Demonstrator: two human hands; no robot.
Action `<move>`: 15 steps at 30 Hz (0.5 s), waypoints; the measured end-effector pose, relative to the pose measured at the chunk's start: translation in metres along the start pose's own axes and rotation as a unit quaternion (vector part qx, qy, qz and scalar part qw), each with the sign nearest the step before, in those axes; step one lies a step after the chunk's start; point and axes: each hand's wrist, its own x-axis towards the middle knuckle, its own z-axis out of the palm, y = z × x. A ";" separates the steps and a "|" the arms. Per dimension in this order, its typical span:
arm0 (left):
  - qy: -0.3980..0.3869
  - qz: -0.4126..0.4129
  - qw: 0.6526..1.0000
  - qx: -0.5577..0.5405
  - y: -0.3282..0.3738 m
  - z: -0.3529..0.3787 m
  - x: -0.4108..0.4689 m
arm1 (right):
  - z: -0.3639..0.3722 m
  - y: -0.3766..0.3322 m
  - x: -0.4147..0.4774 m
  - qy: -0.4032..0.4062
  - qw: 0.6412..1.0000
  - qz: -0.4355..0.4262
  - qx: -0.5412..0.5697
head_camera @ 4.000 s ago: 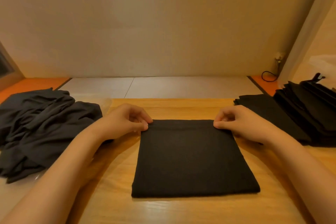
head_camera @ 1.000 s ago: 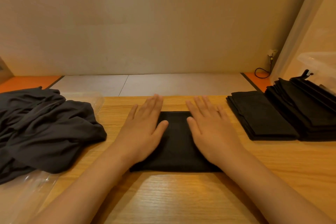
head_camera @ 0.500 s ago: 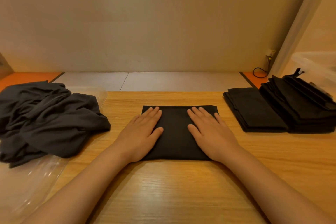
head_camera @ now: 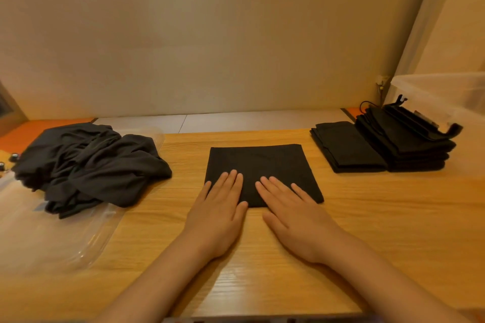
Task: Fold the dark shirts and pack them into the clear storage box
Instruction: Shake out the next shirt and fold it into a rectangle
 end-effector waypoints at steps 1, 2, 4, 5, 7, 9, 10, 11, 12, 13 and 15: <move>-0.008 0.001 1.000 0.007 -0.005 -0.001 -0.003 | -0.001 0.008 -0.004 0.000 1.000 0.012 -0.005; -0.015 0.003 1.000 0.007 -0.008 -0.002 -0.006 | -0.001 0.016 -0.008 0.002 1.000 0.029 -0.007; -0.031 0.012 0.999 -0.003 -0.011 -0.005 -0.011 | -0.001 0.026 -0.015 0.006 0.998 0.065 -0.006; -0.037 0.016 0.999 -0.006 -0.012 -0.006 -0.013 | -0.002 0.026 -0.019 0.010 0.997 0.073 -0.004; -0.041 0.026 0.999 -0.003 -0.017 -0.012 -0.012 | -0.008 0.019 -0.032 0.018 0.997 0.077 -0.003; -0.045 0.033 0.998 0.009 -0.025 -0.020 -0.009 | -0.013 0.000 -0.050 0.017 0.997 0.078 -0.002; -0.046 0.034 0.998 0.012 -0.030 -0.024 -0.006 | -0.013 -0.013 -0.060 0.007 0.997 0.077 -0.003; -0.047 0.034 0.998 0.023 -0.034 -0.028 -0.003 | -0.009 -0.027 -0.069 0.001 0.997 0.071 -0.015; -0.046 0.033 0.997 0.046 -0.037 -0.033 -0.001 | -0.006 -0.042 -0.078 0.019 0.998 0.046 -0.038; -0.036 0.029 0.997 0.068 -0.038 -0.036 0.000 | -0.006 -0.056 -0.086 0.048 0.997 0.024 -0.053; 0.007 0.014 0.998 0.066 -0.030 -0.039 -0.007 | -0.010 -0.072 -0.092 0.099 0.995 0.000 -0.020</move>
